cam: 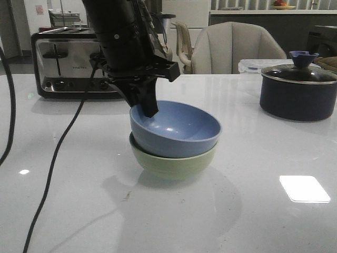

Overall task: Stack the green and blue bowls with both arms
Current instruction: 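Lower the blue bowl into the green bowl and open the left gripper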

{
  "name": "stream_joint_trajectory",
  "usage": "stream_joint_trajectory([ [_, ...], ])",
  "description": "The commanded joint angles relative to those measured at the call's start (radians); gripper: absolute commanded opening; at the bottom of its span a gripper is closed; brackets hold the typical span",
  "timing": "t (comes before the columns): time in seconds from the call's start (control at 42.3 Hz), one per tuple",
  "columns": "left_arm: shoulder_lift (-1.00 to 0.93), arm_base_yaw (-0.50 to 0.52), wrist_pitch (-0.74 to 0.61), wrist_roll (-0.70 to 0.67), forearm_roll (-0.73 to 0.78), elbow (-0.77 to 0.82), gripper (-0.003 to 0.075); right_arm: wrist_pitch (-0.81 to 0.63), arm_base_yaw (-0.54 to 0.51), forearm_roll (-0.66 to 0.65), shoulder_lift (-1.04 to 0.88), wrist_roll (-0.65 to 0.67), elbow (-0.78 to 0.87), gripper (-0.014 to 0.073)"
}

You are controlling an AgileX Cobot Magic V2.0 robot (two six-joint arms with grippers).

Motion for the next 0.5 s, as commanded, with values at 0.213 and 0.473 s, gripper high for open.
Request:
stream_joint_trajectory([
  [0.213, -0.069, -0.006, -0.034, -0.011, -0.017, -0.029, 0.0177, -0.060, -0.001, -0.002, -0.005, -0.006, -0.028, 0.0504],
  [0.473, -0.071, -0.006, -0.036, 0.007, -0.011, -0.029, 0.0306, -0.060, -0.001, -0.002, -0.005, -0.006, -0.028, 0.0504],
])
